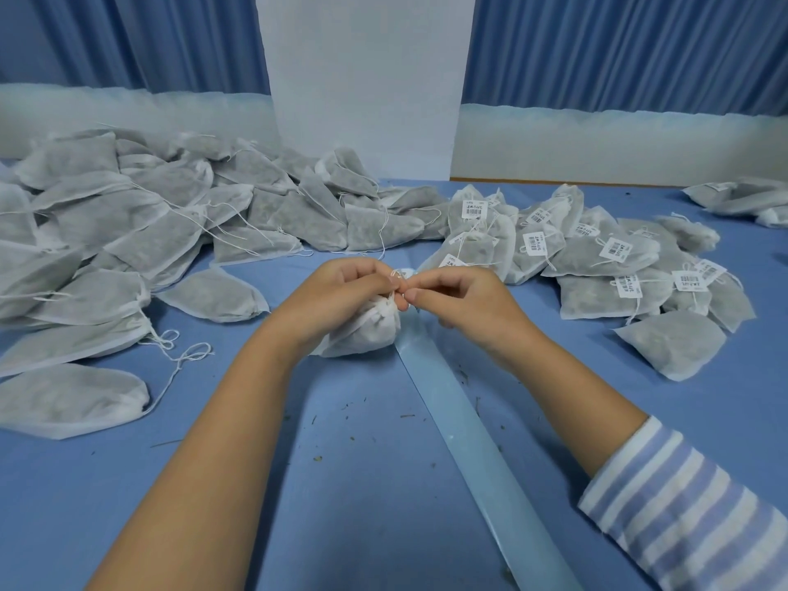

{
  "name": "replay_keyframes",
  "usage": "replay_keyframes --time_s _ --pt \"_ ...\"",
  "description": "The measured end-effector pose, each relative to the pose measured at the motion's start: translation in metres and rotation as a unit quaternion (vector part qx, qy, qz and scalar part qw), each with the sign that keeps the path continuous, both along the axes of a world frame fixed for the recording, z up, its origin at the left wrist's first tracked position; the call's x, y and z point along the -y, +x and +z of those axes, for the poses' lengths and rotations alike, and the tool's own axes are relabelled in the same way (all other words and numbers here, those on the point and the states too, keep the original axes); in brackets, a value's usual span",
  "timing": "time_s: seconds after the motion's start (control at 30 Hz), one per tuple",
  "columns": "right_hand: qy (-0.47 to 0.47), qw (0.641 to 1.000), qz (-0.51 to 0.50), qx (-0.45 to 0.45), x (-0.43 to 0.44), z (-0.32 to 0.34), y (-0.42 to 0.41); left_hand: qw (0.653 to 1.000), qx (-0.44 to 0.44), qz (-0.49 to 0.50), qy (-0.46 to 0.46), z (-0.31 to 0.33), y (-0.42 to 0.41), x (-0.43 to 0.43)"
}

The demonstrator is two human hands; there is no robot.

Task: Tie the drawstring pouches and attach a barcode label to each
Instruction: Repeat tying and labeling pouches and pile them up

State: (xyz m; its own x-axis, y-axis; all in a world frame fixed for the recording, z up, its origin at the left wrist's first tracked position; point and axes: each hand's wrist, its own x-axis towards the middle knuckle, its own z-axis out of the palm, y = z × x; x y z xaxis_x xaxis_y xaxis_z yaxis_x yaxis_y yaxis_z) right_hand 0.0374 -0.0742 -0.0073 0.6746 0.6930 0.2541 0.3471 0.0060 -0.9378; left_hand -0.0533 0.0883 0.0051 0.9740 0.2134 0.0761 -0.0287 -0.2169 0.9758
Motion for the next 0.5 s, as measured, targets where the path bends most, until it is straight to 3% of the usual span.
replay_keyframes --time_s 0.2,0.5 --pt "-0.074 0.996 0.016 -0.041 -0.0016 -0.0005 0.0021 1.0 0.01 -0.001 0.013 0.0008 0.0002 0.0002" --pt "-0.009 0.999 -0.031 -0.005 -0.0029 -0.0019 0.0013 0.989 -0.021 0.055 0.134 -0.0072 0.0067 -0.0024"
